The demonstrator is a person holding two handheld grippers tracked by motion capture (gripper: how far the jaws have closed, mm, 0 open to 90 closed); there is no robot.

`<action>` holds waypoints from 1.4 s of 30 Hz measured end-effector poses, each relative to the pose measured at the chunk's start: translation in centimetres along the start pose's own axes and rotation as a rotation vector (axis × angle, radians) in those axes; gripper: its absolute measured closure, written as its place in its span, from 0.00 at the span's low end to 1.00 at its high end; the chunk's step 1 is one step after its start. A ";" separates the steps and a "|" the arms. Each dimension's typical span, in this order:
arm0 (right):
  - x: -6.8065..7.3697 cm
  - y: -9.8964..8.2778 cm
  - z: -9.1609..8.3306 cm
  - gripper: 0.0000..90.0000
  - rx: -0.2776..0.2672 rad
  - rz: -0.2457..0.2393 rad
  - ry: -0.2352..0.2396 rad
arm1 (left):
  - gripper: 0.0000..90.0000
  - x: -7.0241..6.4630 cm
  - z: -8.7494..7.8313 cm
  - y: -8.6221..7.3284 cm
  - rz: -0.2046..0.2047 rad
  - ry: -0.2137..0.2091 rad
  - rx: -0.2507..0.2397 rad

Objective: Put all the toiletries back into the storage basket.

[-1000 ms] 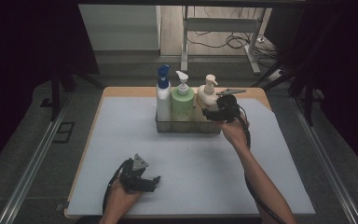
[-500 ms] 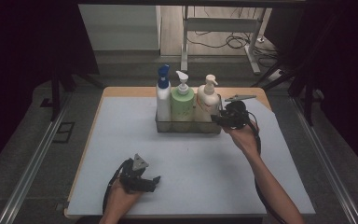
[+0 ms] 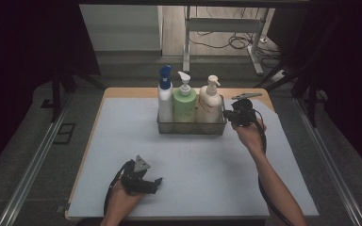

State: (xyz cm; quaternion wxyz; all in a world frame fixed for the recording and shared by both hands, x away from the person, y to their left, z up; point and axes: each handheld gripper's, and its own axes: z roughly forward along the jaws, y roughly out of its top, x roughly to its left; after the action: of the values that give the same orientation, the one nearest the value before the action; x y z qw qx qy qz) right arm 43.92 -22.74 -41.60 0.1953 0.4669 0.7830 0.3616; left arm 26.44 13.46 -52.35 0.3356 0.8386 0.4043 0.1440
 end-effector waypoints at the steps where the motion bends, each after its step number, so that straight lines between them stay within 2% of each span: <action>1: -0.1 0.1 0.3 0.99 0.001 0.004 -0.003 | 0.12 0.0 0.0 0.0 0.000 0.000 0.000; 9: -0.6 0.7 2.2 0.99 0.014 0.033 0.000 | 0.12 0.0 0.0 0.0 0.001 0.001 0.001; 20: -0.8 0.7 4.2 0.99 0.042 0.027 0.017 | 0.12 0.0 0.0 0.0 0.002 0.001 0.001; 27: -0.7 0.1 4.7 0.99 0.055 0.031 0.028 | 0.12 0.0 0.0 0.0 0.002 0.001 0.002; 42: 0.6 0.0 5.1 0.98 0.059 0.019 0.058 | 0.12 0.0 0.0 0.0 0.001 0.001 0.001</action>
State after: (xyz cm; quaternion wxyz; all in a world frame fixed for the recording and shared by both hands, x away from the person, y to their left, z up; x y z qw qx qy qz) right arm 46.88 -20.24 -45.01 0.1551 0.4690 0.7944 0.3536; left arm 26.45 13.47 -52.35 0.3348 0.8390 0.4040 0.1442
